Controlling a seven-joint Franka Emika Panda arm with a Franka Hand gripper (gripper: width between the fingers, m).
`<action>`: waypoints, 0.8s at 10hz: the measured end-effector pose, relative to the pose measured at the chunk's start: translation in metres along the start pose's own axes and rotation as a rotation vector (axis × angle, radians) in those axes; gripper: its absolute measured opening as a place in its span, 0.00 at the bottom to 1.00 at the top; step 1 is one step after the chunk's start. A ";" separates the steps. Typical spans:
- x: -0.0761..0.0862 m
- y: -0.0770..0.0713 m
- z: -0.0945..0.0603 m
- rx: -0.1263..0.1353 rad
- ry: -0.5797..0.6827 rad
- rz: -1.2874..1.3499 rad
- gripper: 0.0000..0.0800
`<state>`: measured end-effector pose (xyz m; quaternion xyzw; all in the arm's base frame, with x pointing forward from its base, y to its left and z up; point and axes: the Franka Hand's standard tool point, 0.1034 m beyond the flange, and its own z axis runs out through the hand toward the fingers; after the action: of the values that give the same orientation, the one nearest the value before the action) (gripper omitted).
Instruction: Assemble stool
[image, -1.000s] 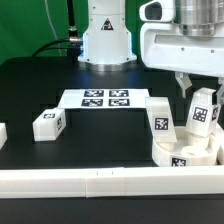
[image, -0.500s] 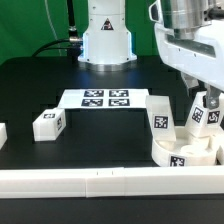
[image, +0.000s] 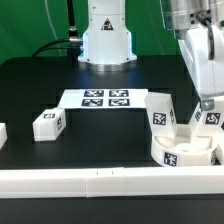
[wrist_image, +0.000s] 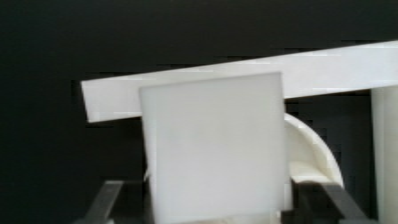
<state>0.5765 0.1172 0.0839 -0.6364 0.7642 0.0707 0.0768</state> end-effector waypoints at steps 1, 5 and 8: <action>-0.001 0.000 0.000 -0.001 -0.006 0.062 0.43; -0.007 -0.003 -0.007 0.011 -0.016 -0.049 0.78; -0.007 -0.003 -0.006 0.010 -0.013 -0.240 0.81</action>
Offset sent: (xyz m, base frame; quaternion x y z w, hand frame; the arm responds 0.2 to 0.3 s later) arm 0.0046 0.0071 0.0201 -0.0042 0.0066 -0.1427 0.9897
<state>0.5805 0.1221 0.0915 -0.7224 0.6825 0.0612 0.0929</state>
